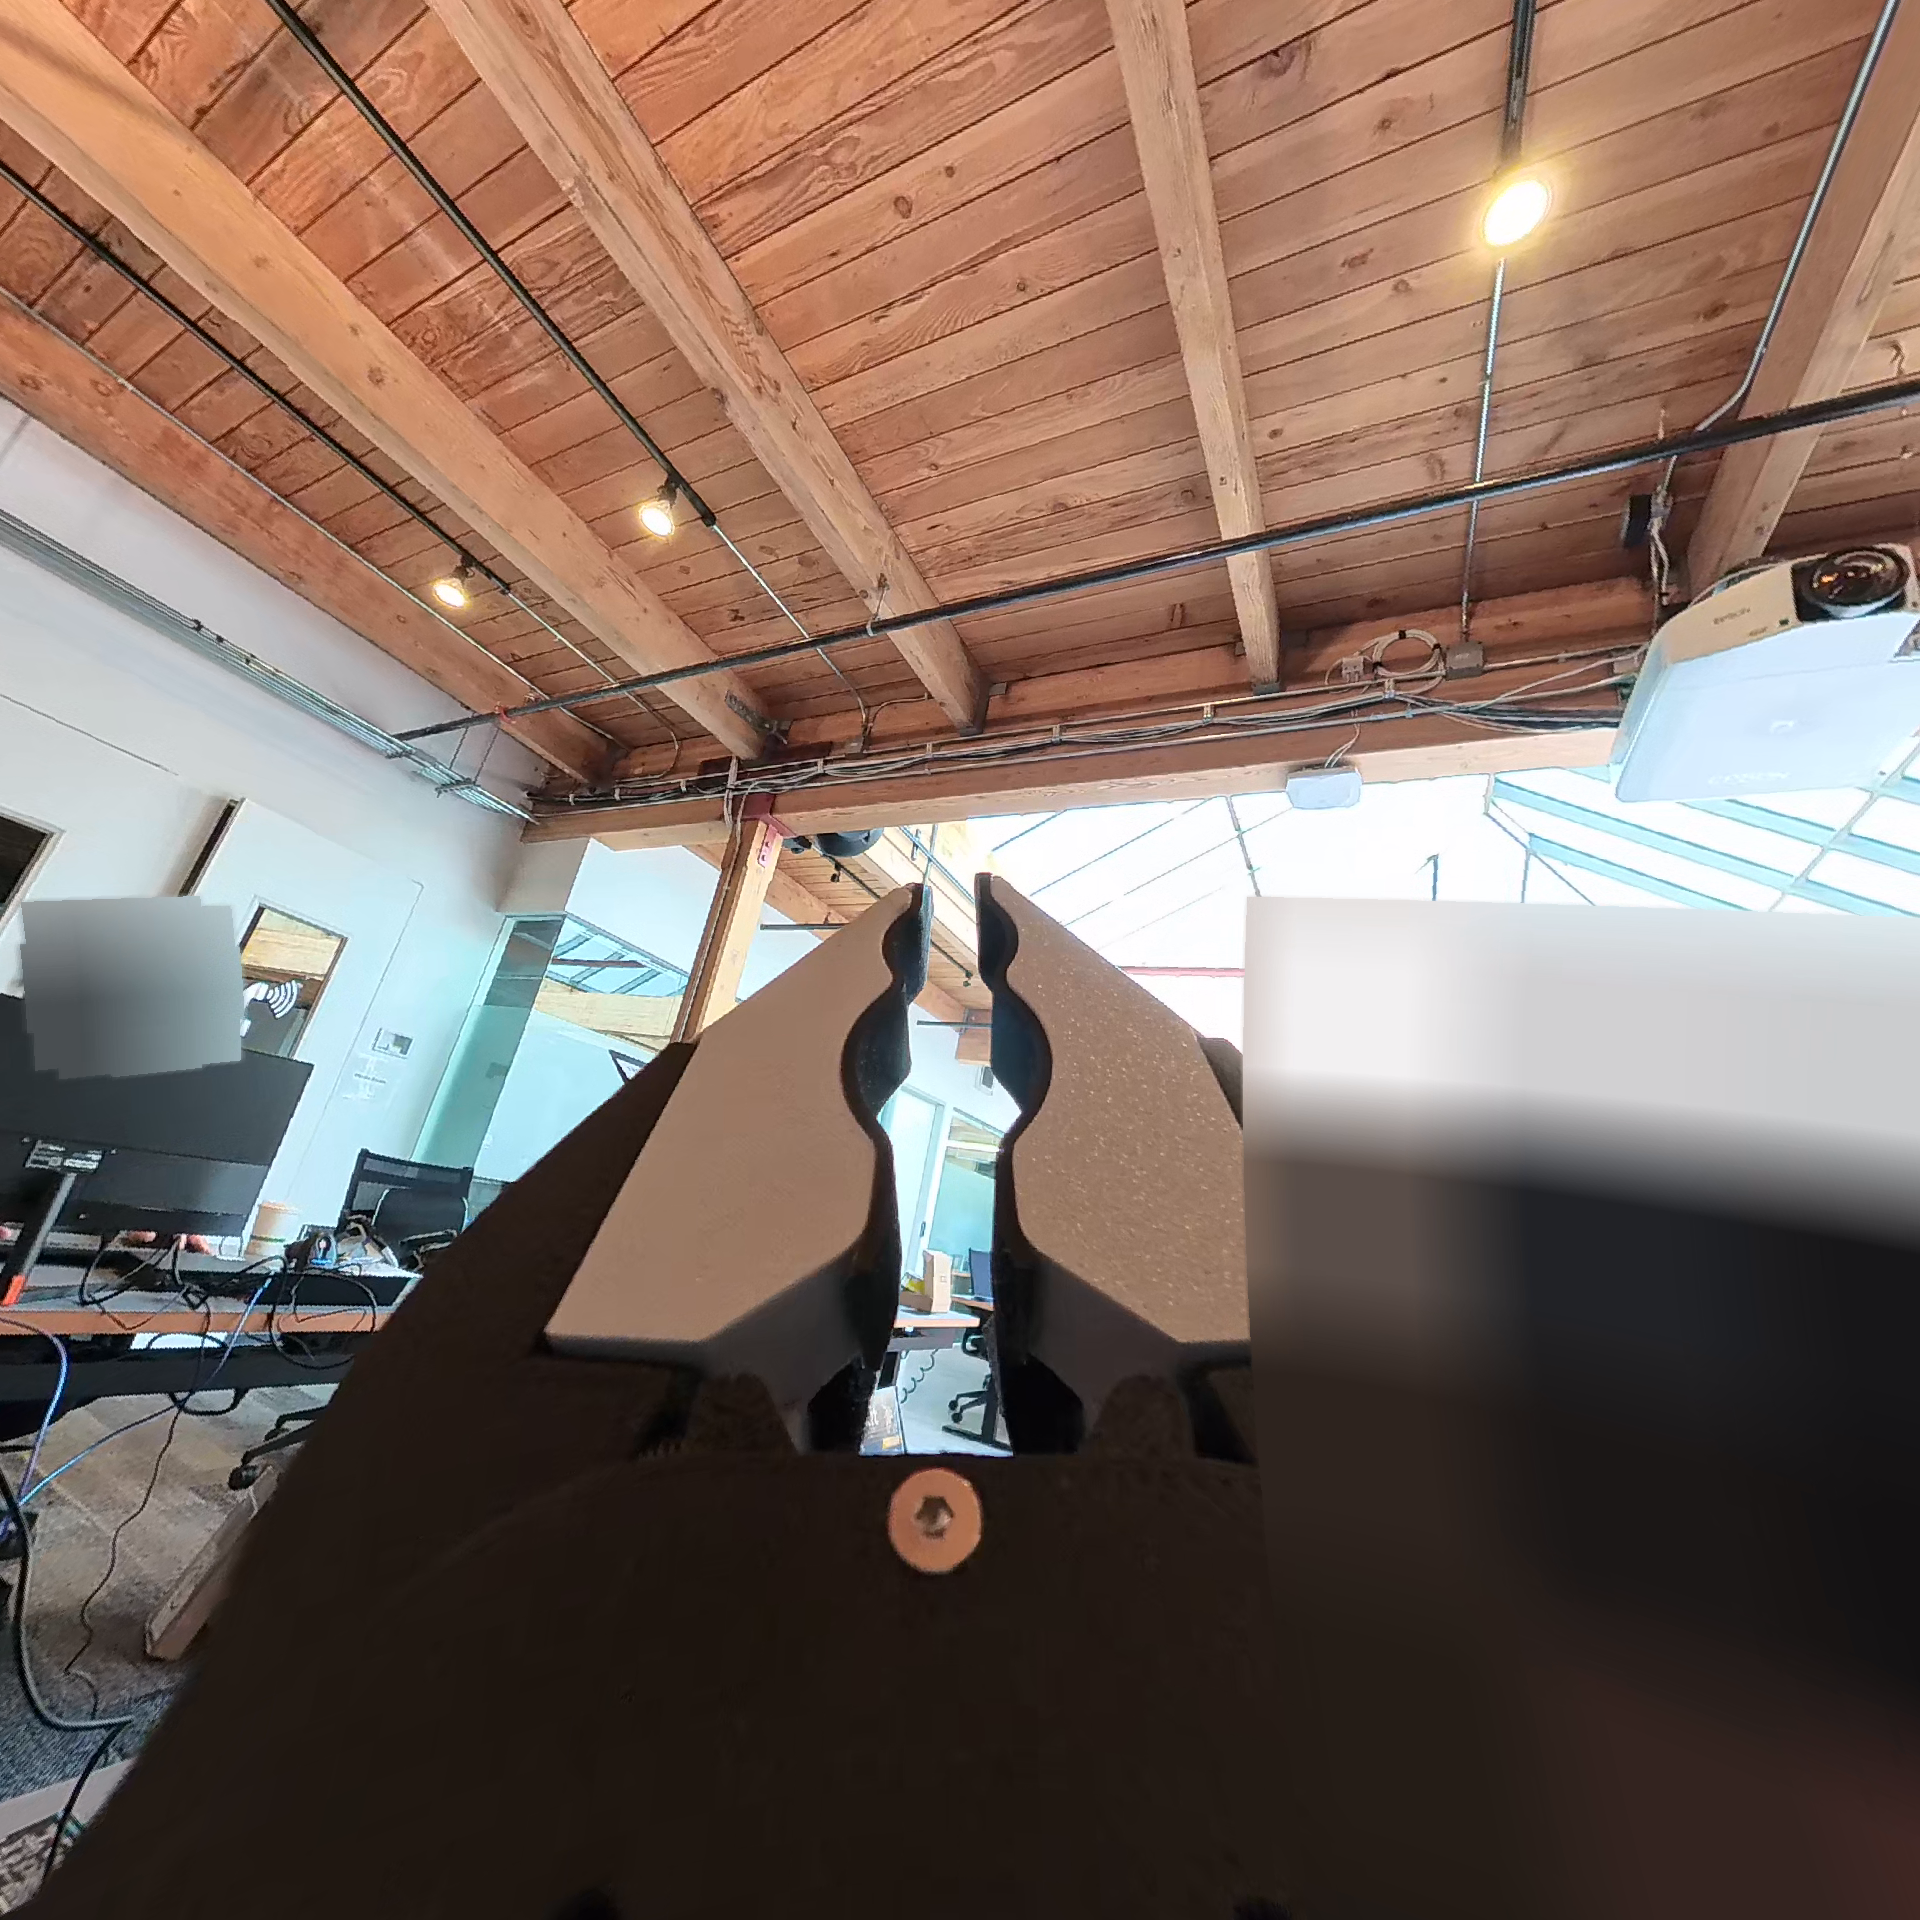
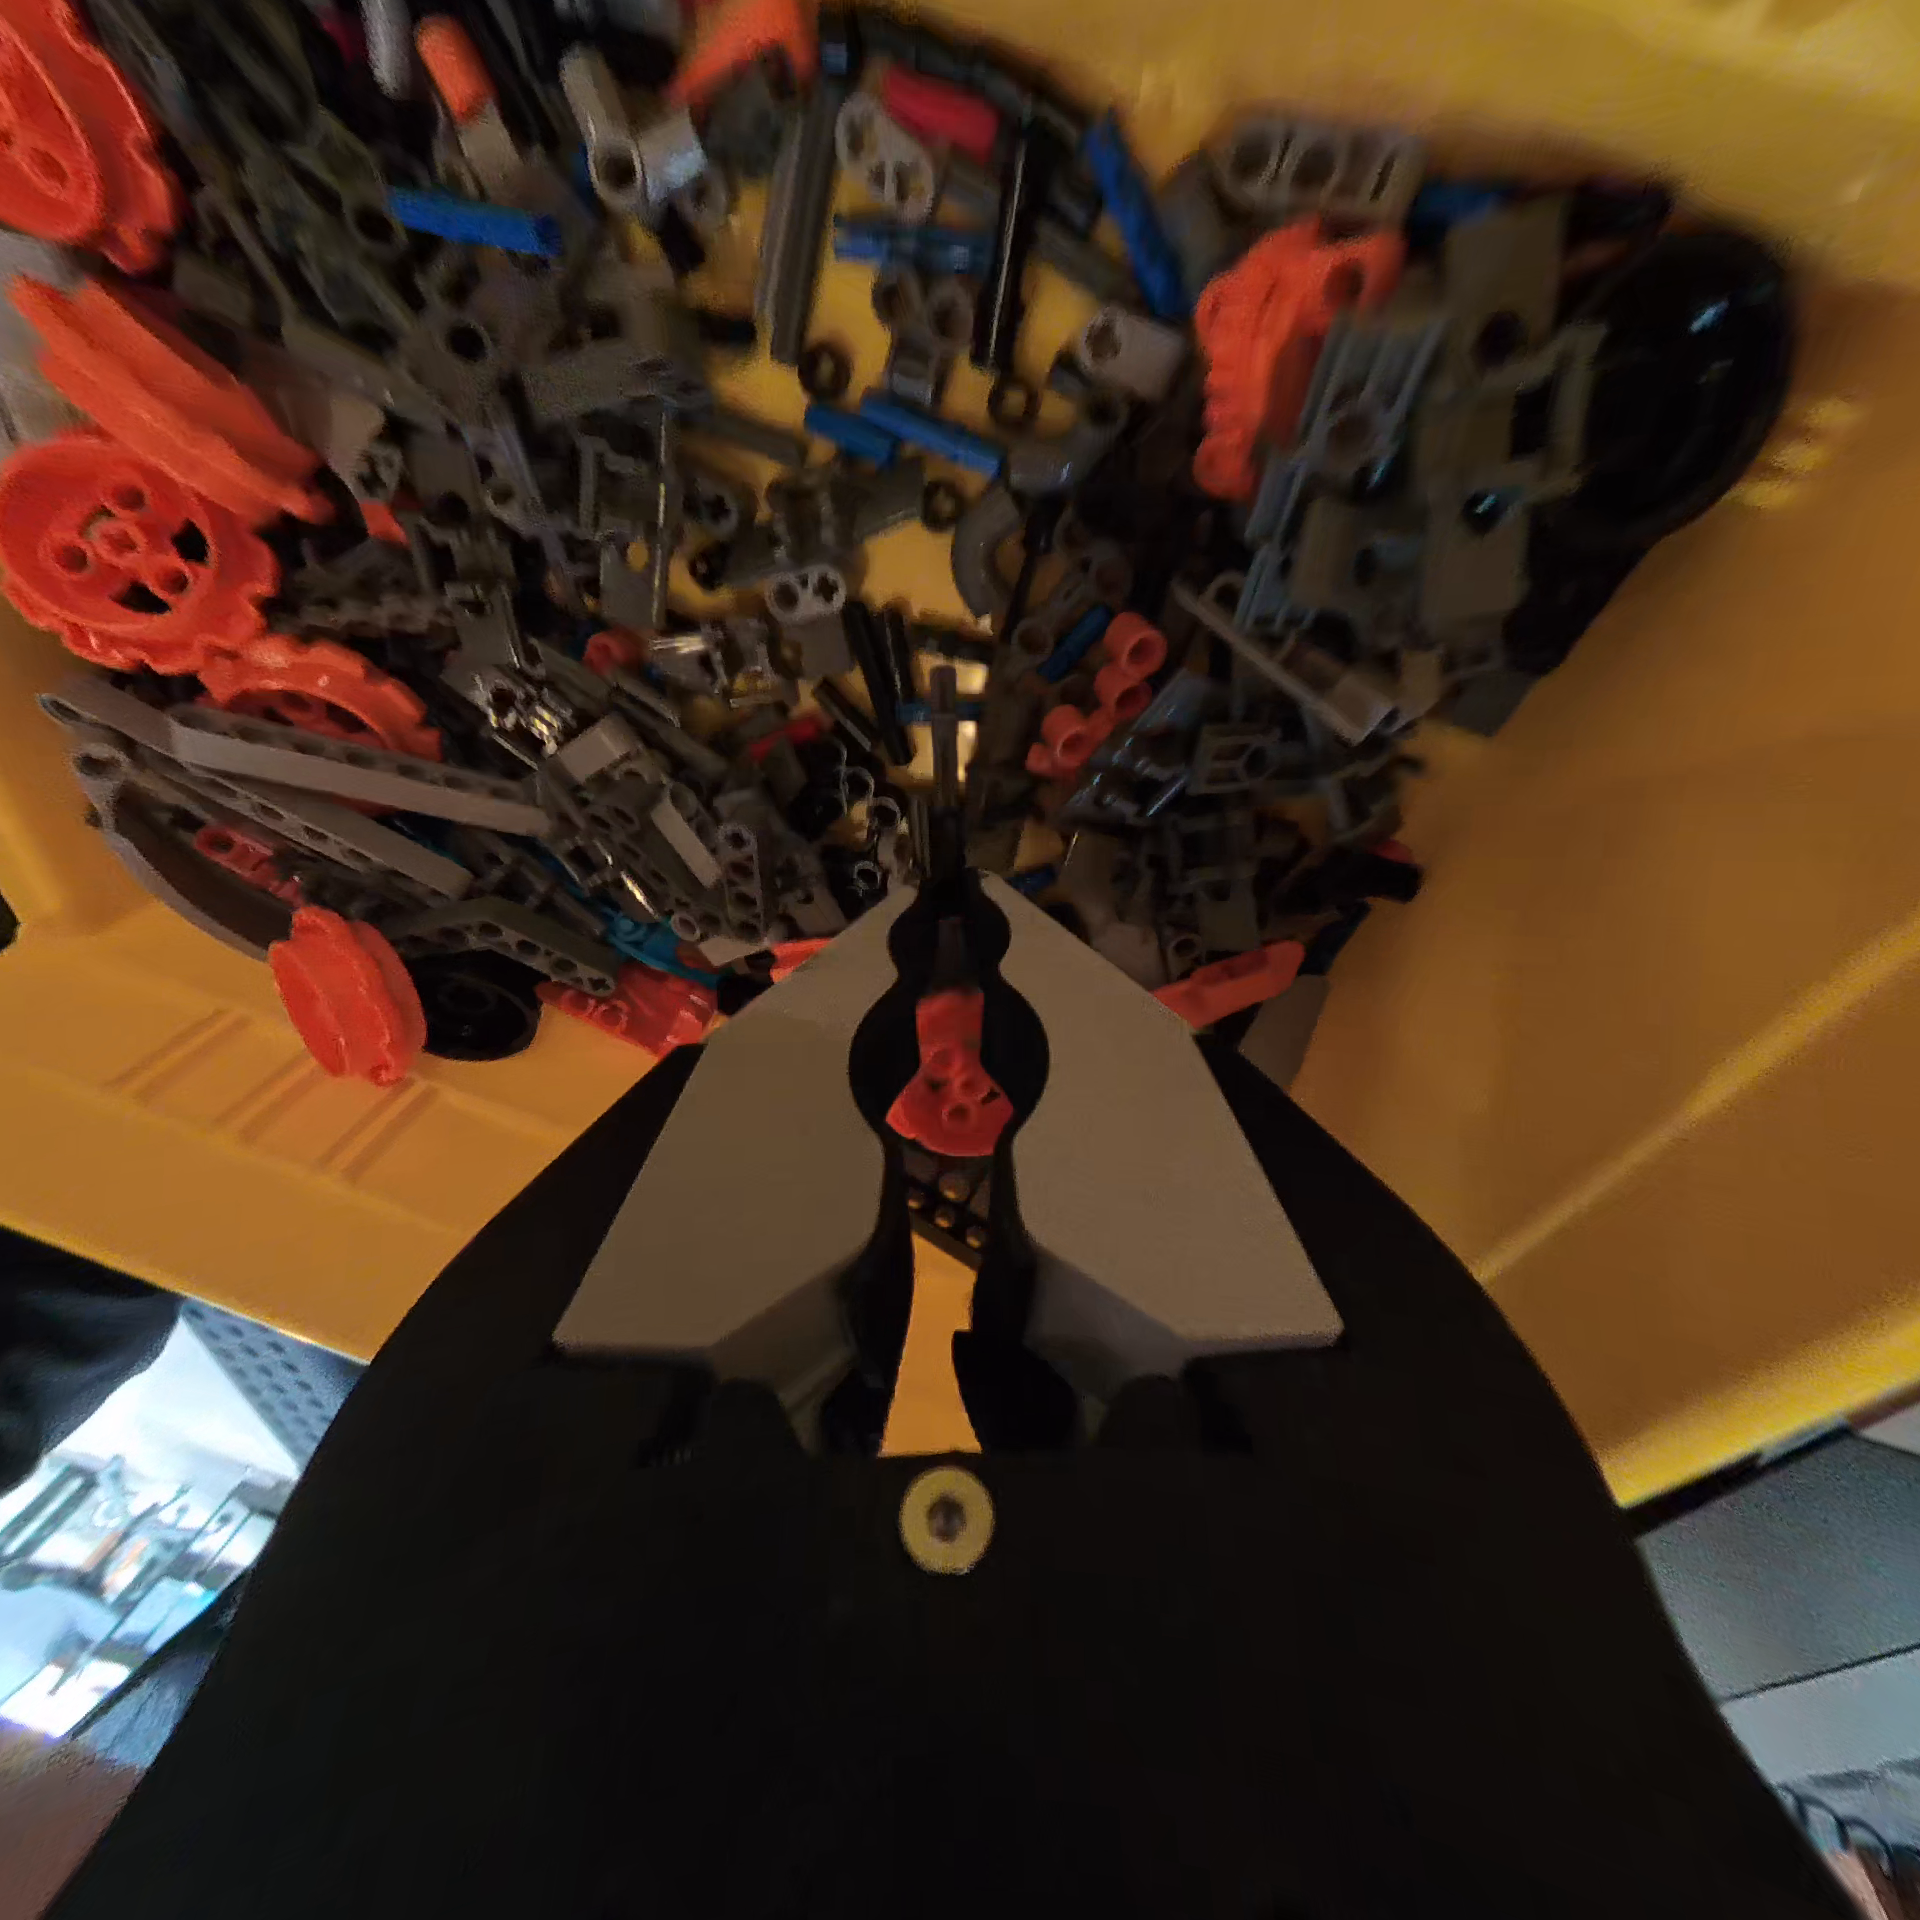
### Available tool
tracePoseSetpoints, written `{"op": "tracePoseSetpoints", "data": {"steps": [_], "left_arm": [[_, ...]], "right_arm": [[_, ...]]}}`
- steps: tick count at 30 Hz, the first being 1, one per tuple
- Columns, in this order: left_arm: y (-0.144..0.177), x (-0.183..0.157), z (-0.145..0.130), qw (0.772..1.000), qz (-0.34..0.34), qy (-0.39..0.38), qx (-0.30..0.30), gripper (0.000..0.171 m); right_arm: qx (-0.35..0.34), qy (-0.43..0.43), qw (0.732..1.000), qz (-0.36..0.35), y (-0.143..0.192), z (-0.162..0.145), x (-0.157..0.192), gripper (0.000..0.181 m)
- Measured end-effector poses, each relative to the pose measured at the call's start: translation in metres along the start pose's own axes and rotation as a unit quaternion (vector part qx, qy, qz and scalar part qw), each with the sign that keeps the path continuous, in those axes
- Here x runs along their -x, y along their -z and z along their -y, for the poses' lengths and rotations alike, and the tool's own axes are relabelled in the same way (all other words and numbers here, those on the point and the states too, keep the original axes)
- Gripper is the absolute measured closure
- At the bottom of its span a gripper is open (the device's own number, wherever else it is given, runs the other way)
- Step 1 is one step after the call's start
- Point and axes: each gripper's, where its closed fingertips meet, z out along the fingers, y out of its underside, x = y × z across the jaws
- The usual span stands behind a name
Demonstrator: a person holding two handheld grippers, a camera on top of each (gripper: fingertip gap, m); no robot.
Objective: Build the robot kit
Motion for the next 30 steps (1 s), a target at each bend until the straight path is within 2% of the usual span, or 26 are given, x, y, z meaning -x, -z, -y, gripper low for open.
{"op": "tracePoseSetpoints", "data": {"steps": [8,9,10,13,17,20,26,30], "left_arm": [[0.001,0.0,0.002,1.0,0.0,0.0,-0.002,0.165],[0.001,-0.001,0.002,1.0,0.0,-0.001,-0.003,0.165],[0.001,-0.001,0.002,1.0,-0.001,-0.002,-0.003,0.165],[0.001,-0.002,0.002,1.0,-0.001,-0.003,-0.002,0.165],[0.001,-0.001,0.002,1.0,-0.001,-0.002,-0.003,0.165],[0.001,-0.001,0.001,1.0,-0.001,-0.001,-0.002,0.165],[-0.001,-0.001,-0.001,1.0,-0.001,-0.001,0.002,0.165],[0.001,-0.001,0.001,1.0,-0.001,-0.002,-0.001,0.165]], "right_arm": [[-0.118,0.059,0.99,-0.052,0.038,0.05,-0.006,0.177],[-0.126,0.063,0.988,-0.064,0.042,0.05,-0.009,0.172],[-0.129,0.065,0.987,-0.073,0.045,0.048,-0.012,0.158],[-0.09,0.083,0.988,-0.093,0.04,0.027,-0.019,0.148],[0.006,0.129,0.988,-0.084,0.014,-0.015,-0.011,0.137],[0.048,0.126,0.988,-0.072,-0.005,-0.029,-0.002,0.117],[0.097,0.095,0.986,-0.098,-0.019,-0.03,-0.009,0.119],[0.085,0.099,0.987,-0.095,-0.018,-0.027,-0.009,0.138]]}}
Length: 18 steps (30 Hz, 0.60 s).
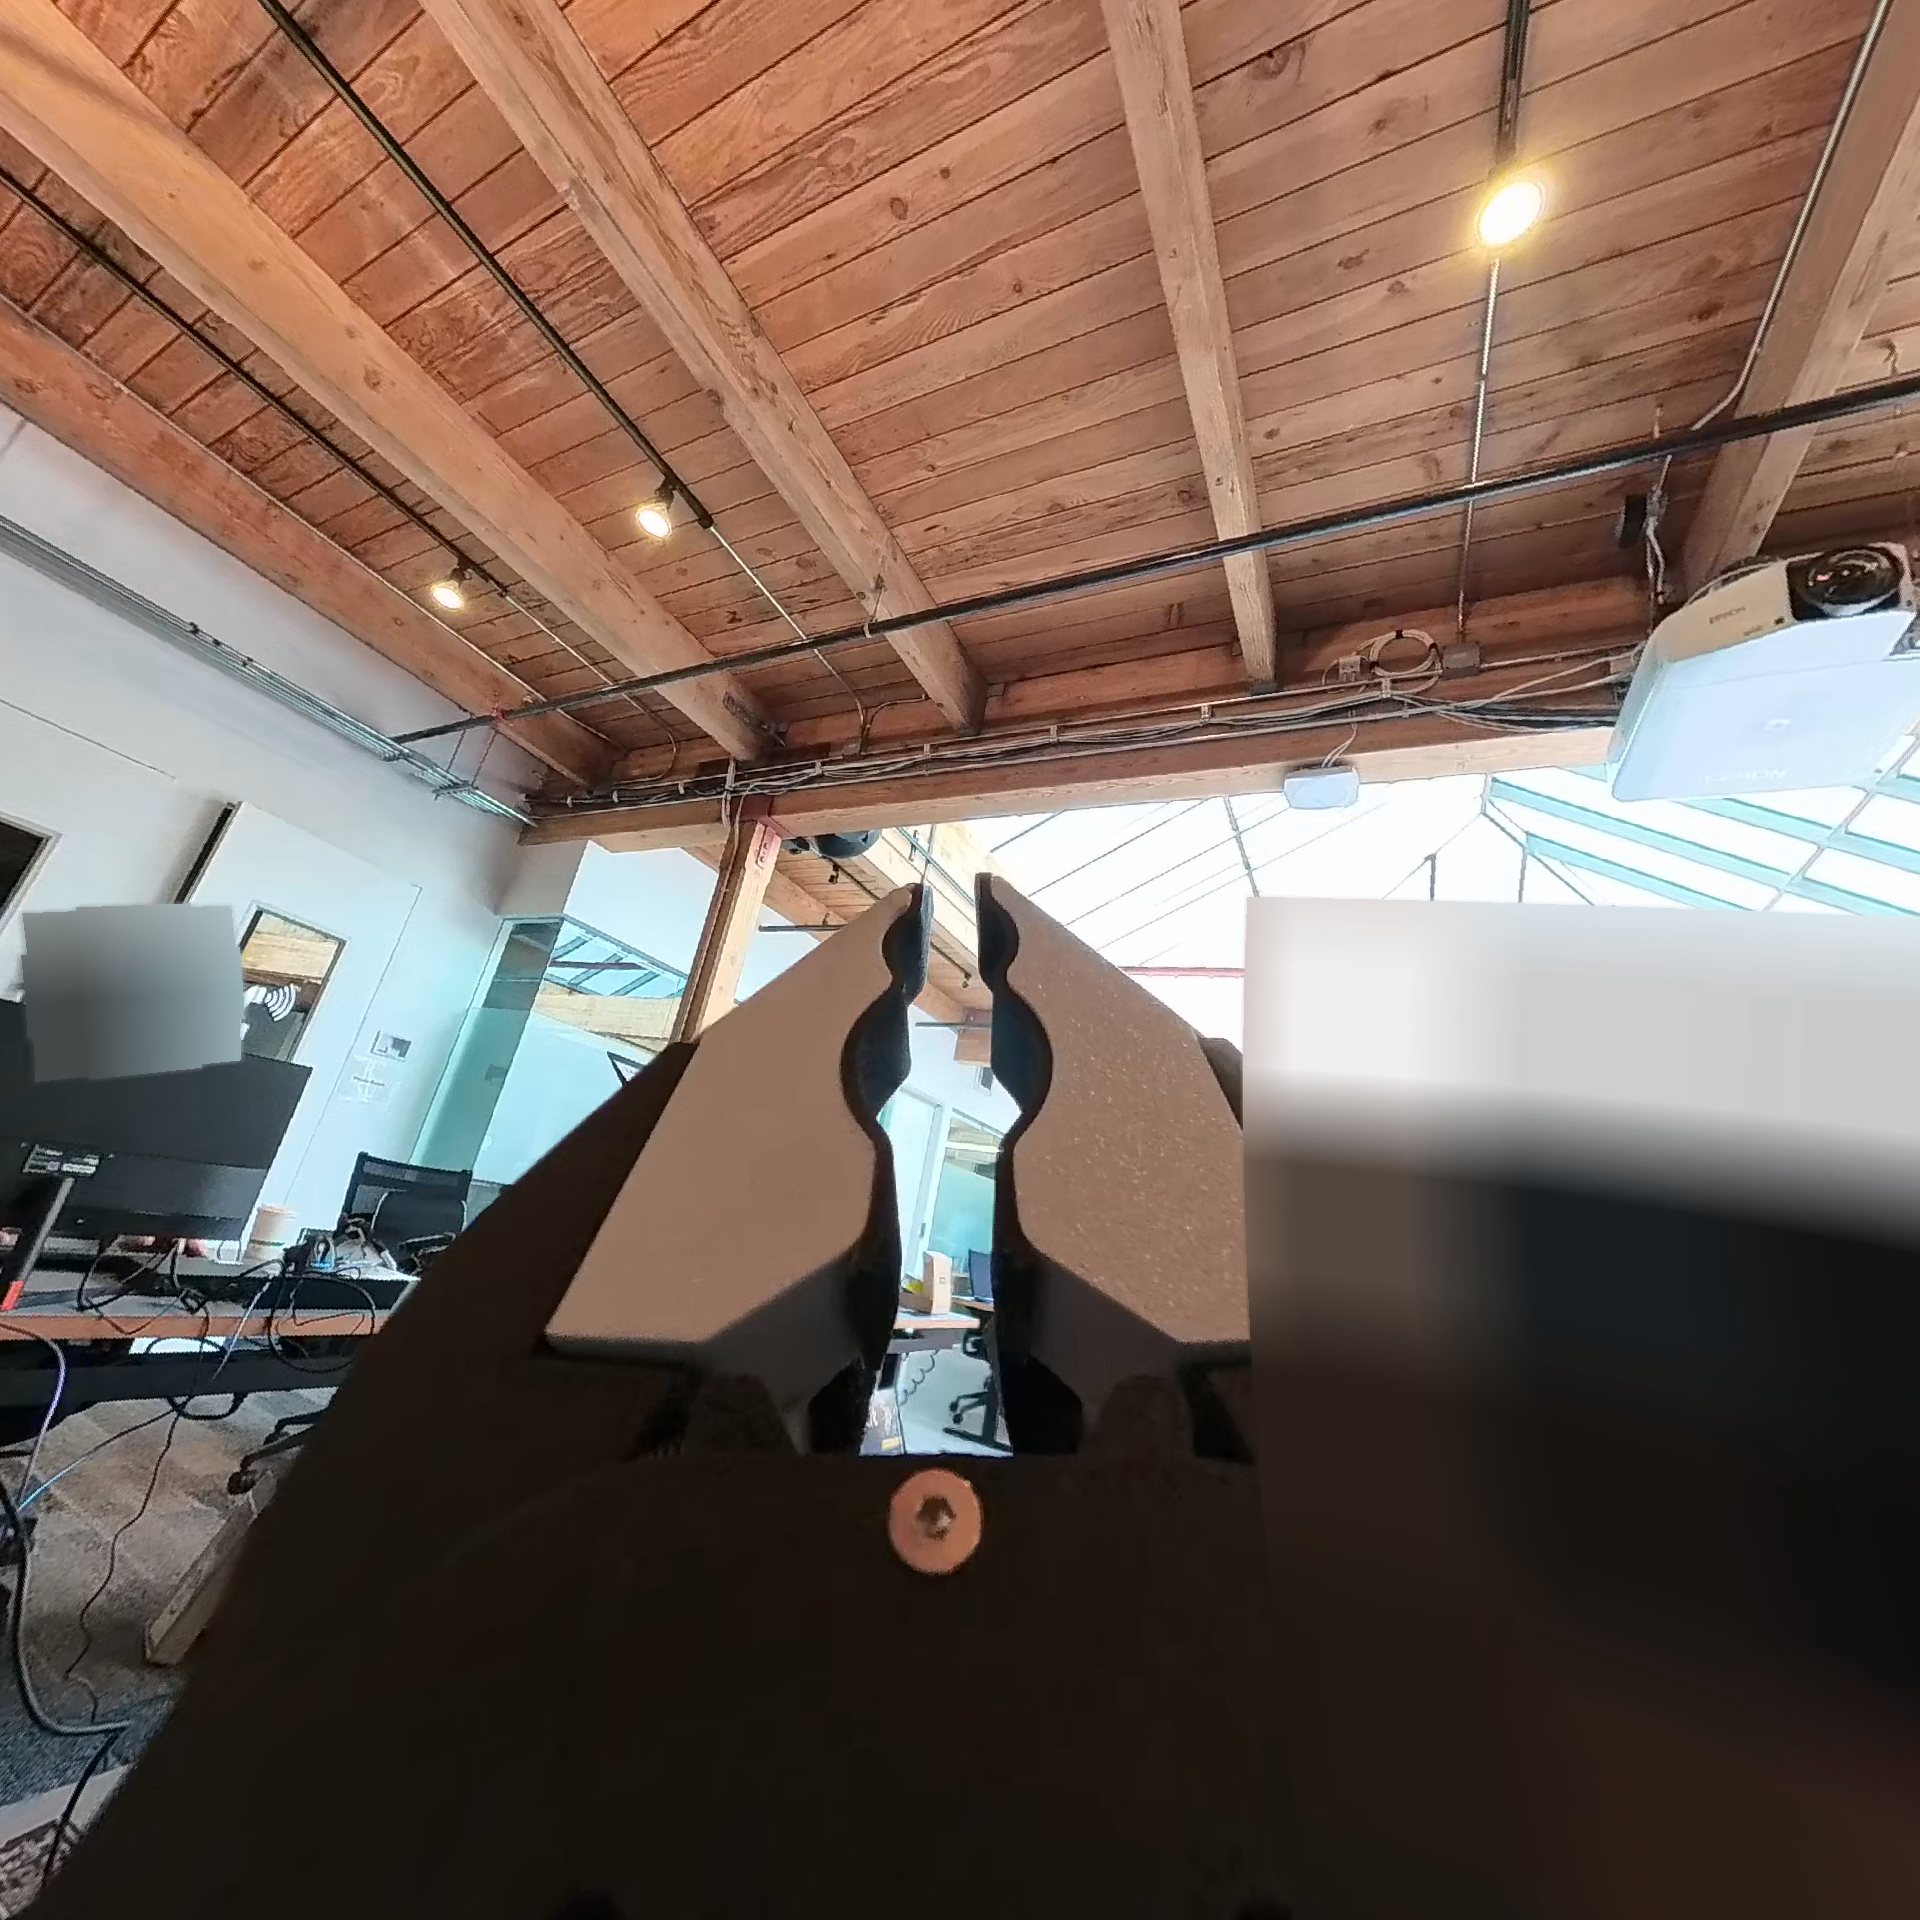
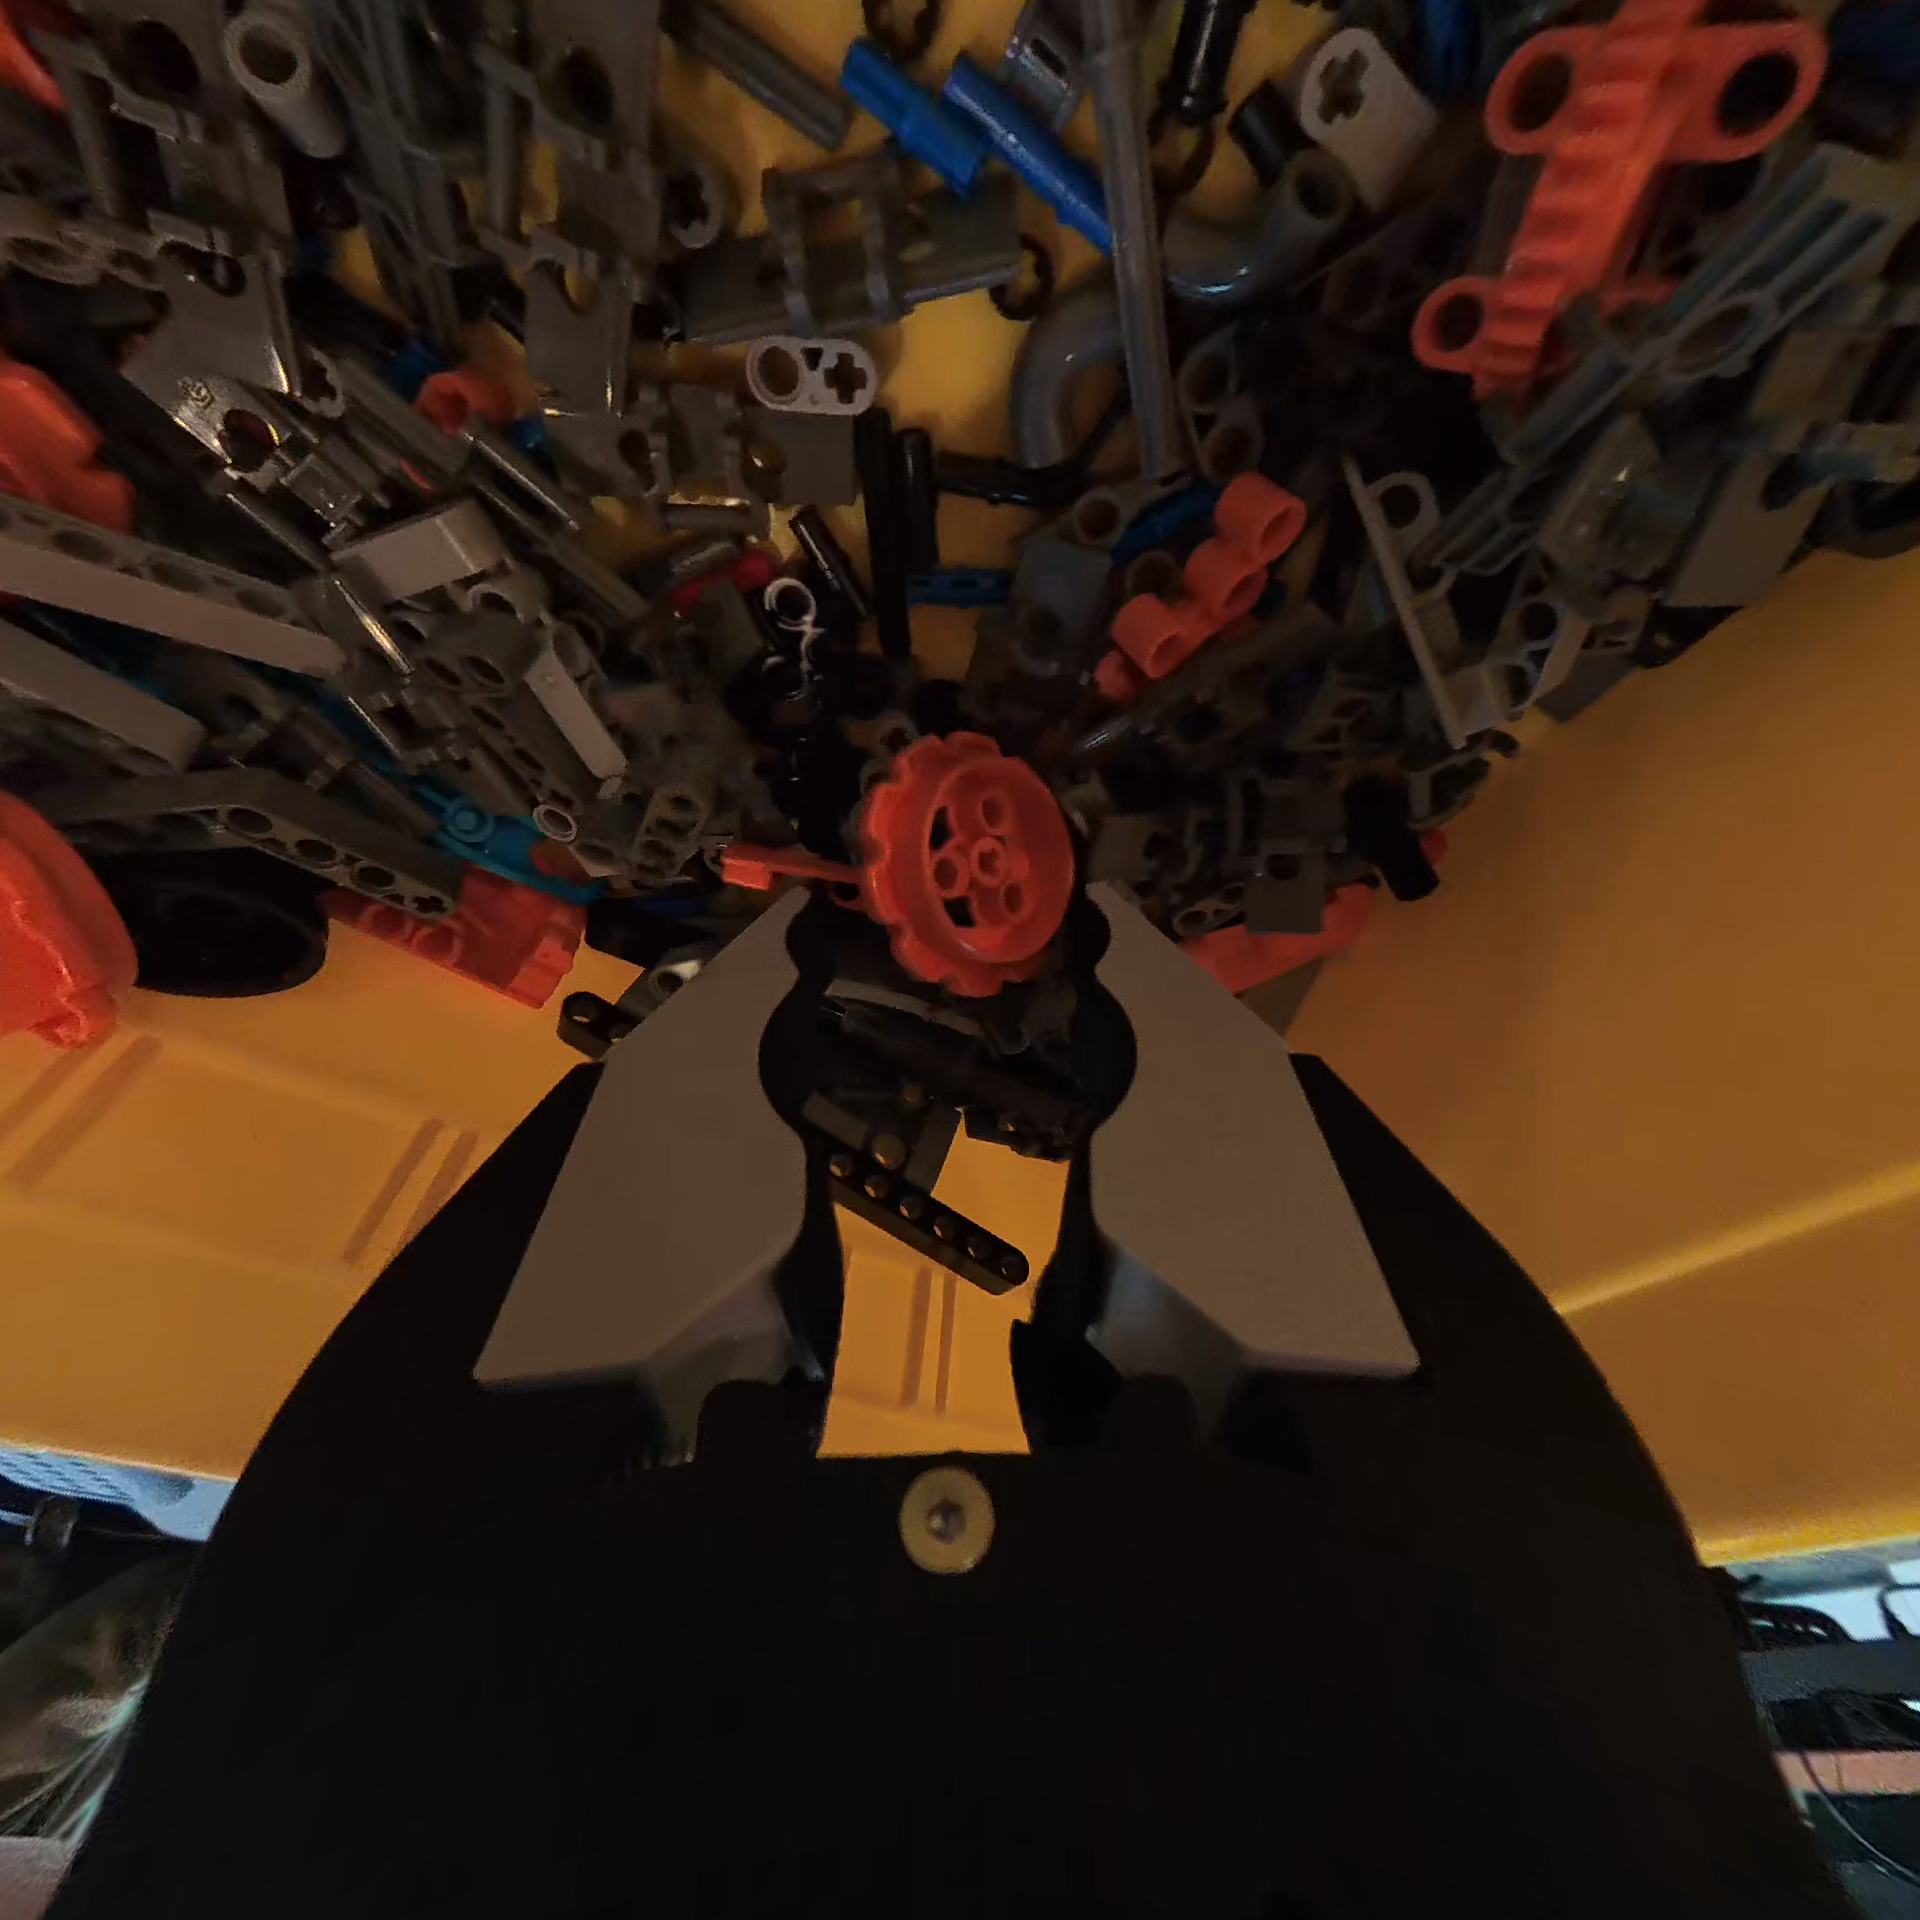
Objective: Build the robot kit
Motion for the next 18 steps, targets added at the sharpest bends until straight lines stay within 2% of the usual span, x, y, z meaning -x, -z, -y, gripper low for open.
{"op": "tracePoseSetpoints", "data": {"steps": [4,9,13,16,18], "left_arm": [[0.0,-0.001,0.0,1.0,0.0,-0.002,-0.001,0.165],[-0.001,0.0,-0.001,1.0,0.0,0.0,0.001,0.165],[-0.001,0.001,-0.002,1.0,0.001,0.001,0.002,0.165],[-0.001,0.001,-0.002,1.0,0.001,0.001,0.003,0.165],[-0.001,0.001,-0.002,1.0,0.001,0.001,0.003,0.165]], "right_arm": [[-0.008,-0.002,1.0,-0.001,0.004,0.0,-0.005,0.158],[-0.057,-0.012,0.998,0.018,0.015,0.02,-0.008,0.158],[-0.115,-0.009,0.993,0.006,0.027,0.05,-0.016,0.159],[-0.162,-0.004,0.986,-0.031,0.042,0.072,-0.026,0.159],[-0.166,-0.001,0.985,-0.047,0.048,0.076,-0.03,0.159]]}}
